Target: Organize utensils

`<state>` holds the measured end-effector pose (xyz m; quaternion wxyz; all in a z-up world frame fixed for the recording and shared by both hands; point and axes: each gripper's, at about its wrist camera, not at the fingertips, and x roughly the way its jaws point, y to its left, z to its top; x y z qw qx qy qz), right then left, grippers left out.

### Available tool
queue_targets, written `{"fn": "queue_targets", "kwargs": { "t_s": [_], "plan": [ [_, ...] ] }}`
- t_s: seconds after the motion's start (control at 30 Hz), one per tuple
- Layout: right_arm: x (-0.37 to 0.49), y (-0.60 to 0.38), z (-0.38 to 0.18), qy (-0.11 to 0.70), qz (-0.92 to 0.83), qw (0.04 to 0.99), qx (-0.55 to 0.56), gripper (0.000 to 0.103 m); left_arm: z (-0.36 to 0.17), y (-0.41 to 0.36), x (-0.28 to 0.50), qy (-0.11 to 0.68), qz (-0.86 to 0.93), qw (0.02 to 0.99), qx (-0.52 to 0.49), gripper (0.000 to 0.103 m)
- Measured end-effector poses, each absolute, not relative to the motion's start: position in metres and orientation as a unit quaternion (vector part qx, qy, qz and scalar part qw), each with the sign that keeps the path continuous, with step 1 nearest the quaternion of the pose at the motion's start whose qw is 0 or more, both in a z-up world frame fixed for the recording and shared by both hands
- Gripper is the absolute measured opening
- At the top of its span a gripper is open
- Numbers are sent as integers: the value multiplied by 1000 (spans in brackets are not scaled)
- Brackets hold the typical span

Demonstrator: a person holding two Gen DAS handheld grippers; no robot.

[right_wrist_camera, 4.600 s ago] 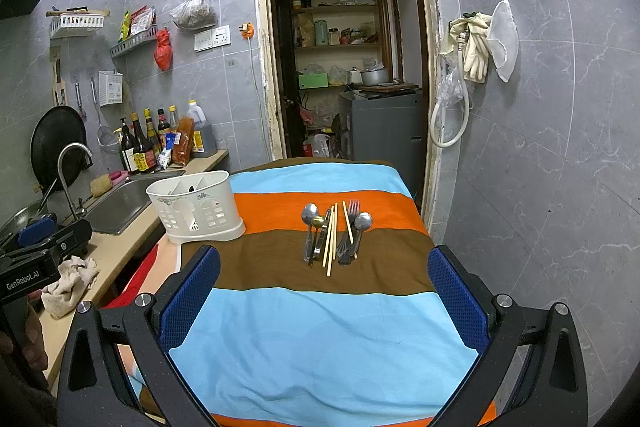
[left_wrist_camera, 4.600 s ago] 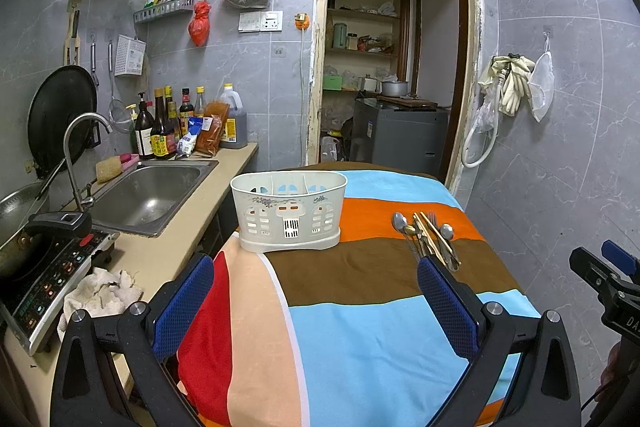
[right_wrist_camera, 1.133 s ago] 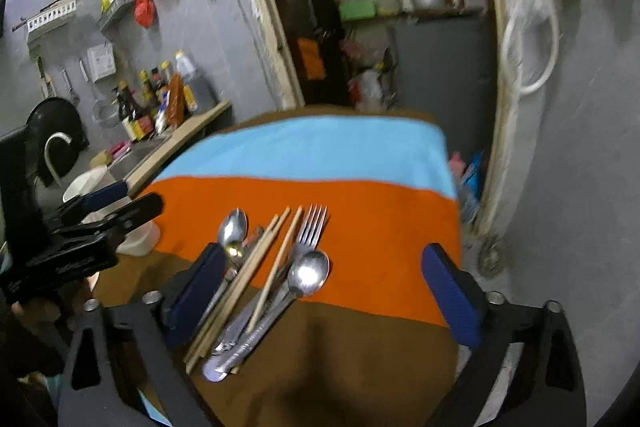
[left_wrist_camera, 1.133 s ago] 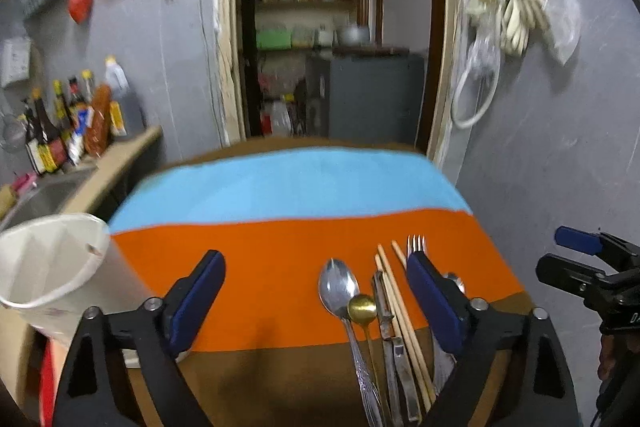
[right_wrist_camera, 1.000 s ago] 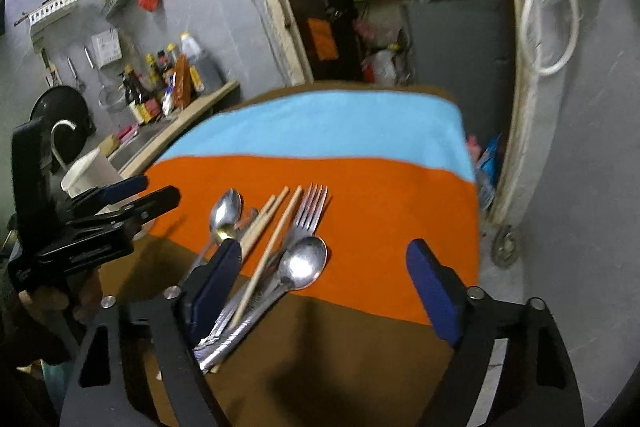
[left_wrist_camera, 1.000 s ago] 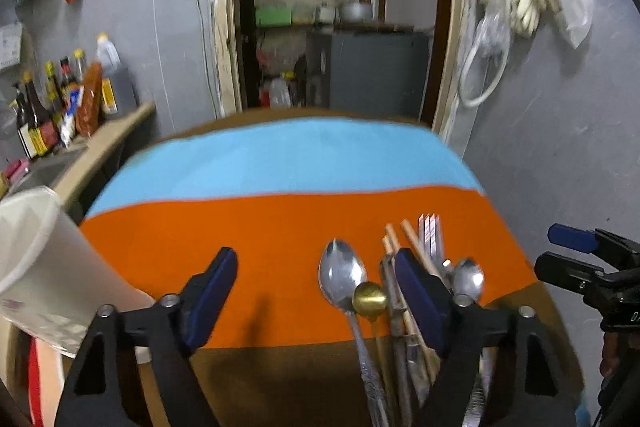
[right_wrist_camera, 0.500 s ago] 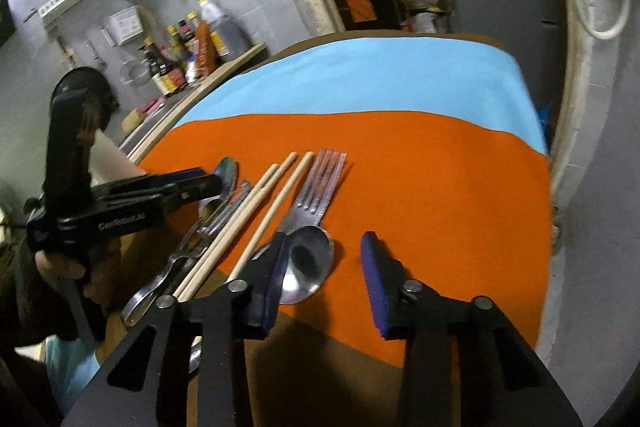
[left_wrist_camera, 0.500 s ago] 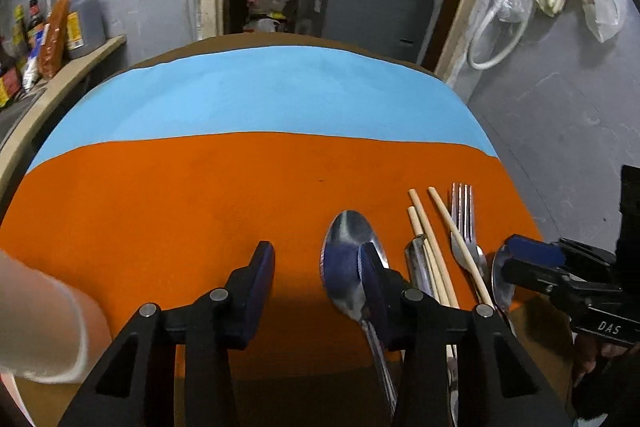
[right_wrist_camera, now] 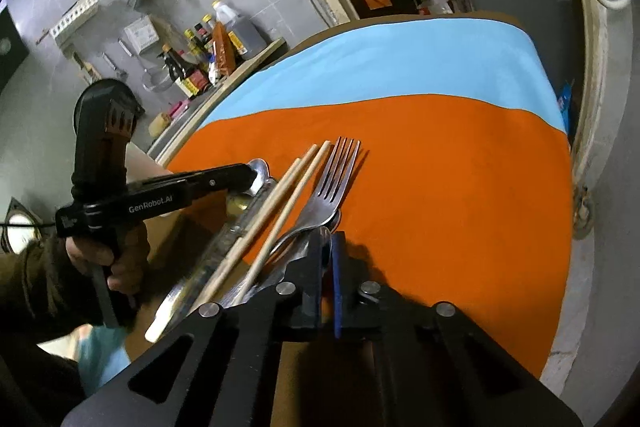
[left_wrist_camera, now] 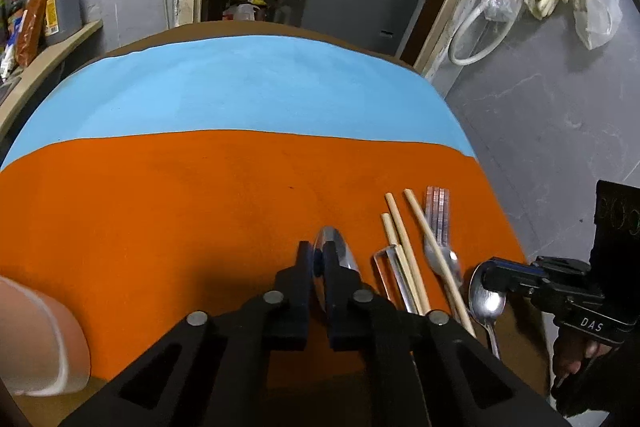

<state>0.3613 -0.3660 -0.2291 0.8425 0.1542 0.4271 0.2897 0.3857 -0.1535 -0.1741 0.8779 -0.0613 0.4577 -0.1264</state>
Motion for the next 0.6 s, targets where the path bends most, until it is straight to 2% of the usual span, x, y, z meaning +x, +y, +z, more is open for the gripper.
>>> {"fn": "queue_targets", "kwargs": {
  "t_s": [0.27, 0.6],
  "plan": [
    [316, -354, -188, 398, 231, 878, 132, 2, -145, -152, 348, 420, -101, 901, -42, 2],
    [248, -323, -100, 308, 100, 943, 75, 2, -77, -126, 284, 296, -98, 949, -33, 2]
  ]
}}
